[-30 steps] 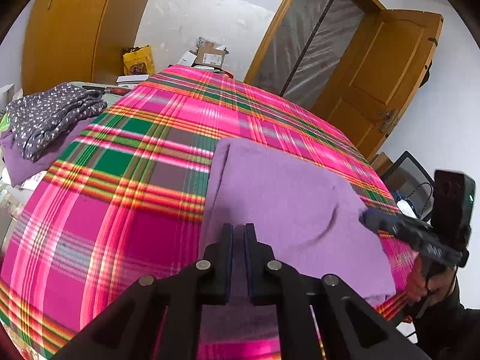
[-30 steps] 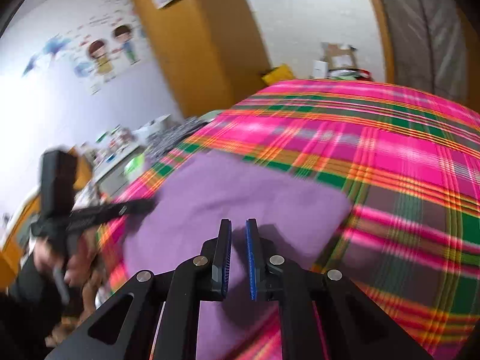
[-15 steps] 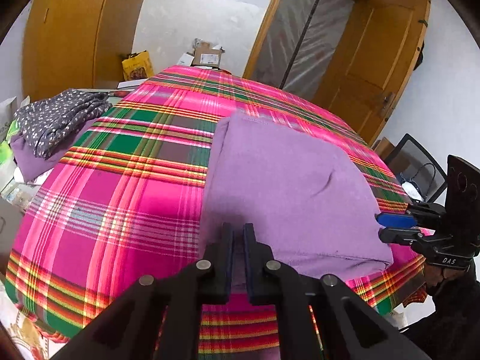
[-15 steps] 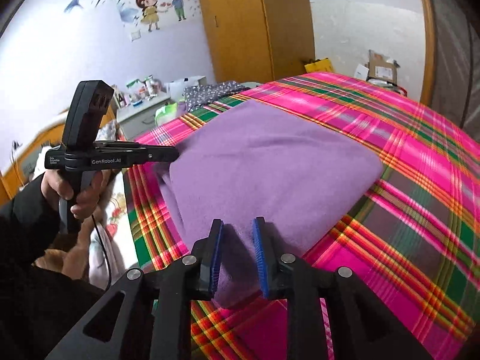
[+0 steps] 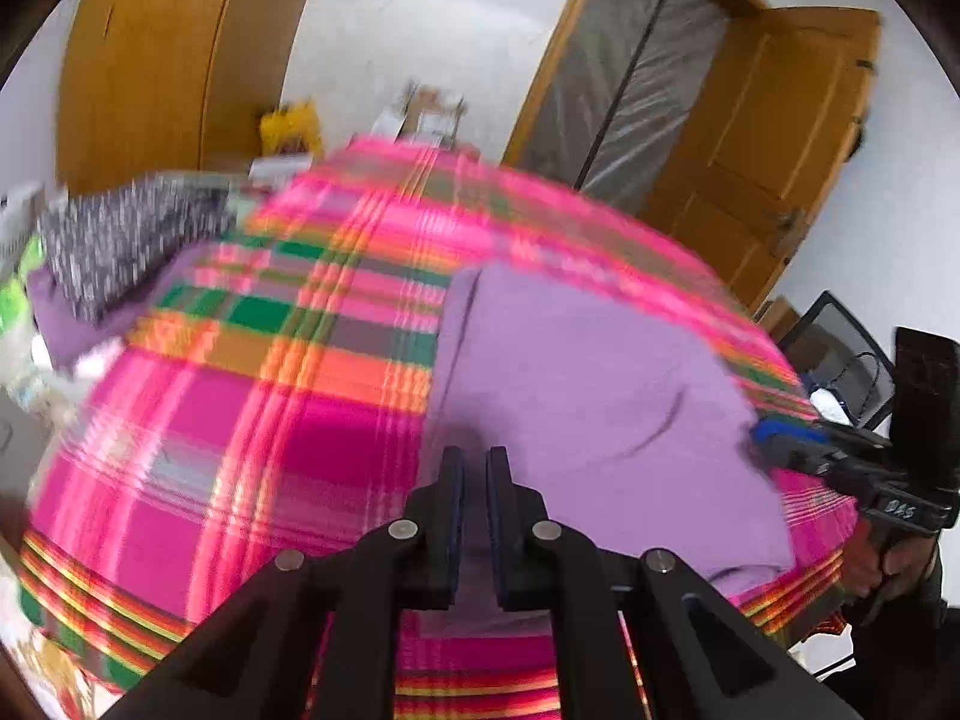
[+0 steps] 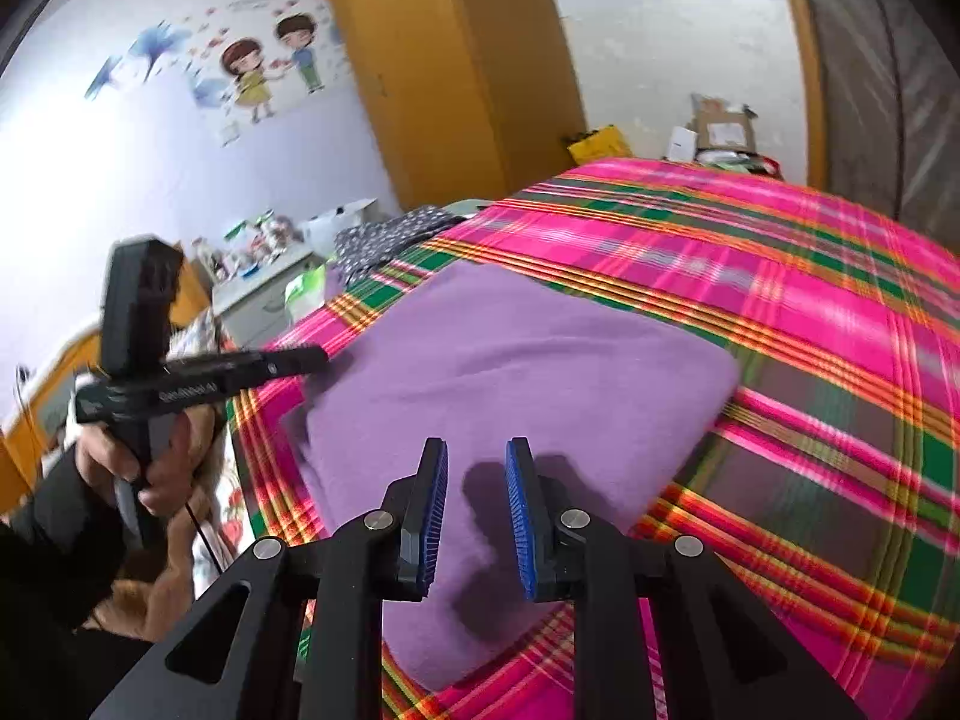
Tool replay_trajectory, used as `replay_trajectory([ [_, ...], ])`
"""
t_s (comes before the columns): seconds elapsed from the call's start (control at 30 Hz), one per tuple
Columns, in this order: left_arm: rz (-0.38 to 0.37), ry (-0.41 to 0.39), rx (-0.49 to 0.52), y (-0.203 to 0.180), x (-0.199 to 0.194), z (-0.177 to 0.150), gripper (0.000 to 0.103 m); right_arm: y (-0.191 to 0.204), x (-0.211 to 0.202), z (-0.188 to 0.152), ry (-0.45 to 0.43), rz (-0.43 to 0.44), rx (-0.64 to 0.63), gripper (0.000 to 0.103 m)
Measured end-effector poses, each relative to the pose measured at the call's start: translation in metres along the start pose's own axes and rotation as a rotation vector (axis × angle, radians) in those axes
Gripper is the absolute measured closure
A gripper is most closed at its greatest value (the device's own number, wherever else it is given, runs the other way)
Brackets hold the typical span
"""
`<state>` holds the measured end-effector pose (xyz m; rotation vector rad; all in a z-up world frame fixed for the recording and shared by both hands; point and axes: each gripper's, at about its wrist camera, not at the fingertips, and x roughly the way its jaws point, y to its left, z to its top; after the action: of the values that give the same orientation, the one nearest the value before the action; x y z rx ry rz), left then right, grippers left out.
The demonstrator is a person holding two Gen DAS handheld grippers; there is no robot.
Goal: Fold clothes
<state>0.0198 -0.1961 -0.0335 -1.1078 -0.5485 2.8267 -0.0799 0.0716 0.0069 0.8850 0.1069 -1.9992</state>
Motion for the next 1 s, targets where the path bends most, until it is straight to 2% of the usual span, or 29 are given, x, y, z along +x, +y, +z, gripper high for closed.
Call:
replay_trajectory([
  [0.07, -0.011, 0.005, -0.018, 0.002, 0.0, 0.0, 0.096, -0.007, 0.004, -0.003, 0.027, -0.018, 0.024, 0.084],
  [0.27, 0.009, -0.014, 0.008, -0.006, -0.012, 0.008, 0.096, -0.014, -0.019, -0.007, -0.016, -0.026, 0.065, 0.083],
  [0.33, 0.026, -0.017, 0.0, -0.005, -0.012, 0.012, 0.091, -0.021, -0.025, -0.011, -0.023, -0.03, 0.103, 0.082],
  [0.43, 0.062, -0.005, -0.013, -0.004, -0.01, 0.015, 0.087, -0.031, -0.033, -0.017, -0.03, -0.023, 0.17, 0.073],
  [0.5, 0.074, 0.008, -0.015, -0.005, -0.007, 0.017, 0.087, -0.039, -0.037, -0.023, -0.036, -0.004, 0.224, 0.061],
  [0.6, 0.091, 0.026, -0.013, -0.009, -0.003, 0.019, 0.084, -0.048, -0.04, -0.03, -0.036, 0.035, 0.296, 0.052],
  [0.77, 0.113, 0.046, -0.024, -0.012, 0.004, 0.024, 0.081, -0.055, -0.037, -0.033, -0.025, 0.084, 0.361, 0.048],
  [1.0, 0.135, 0.026, -0.011, -0.017, 0.001, 0.032, 0.065, -0.055, -0.028, -0.034, 0.013, 0.115, 0.396, 0.046],
])
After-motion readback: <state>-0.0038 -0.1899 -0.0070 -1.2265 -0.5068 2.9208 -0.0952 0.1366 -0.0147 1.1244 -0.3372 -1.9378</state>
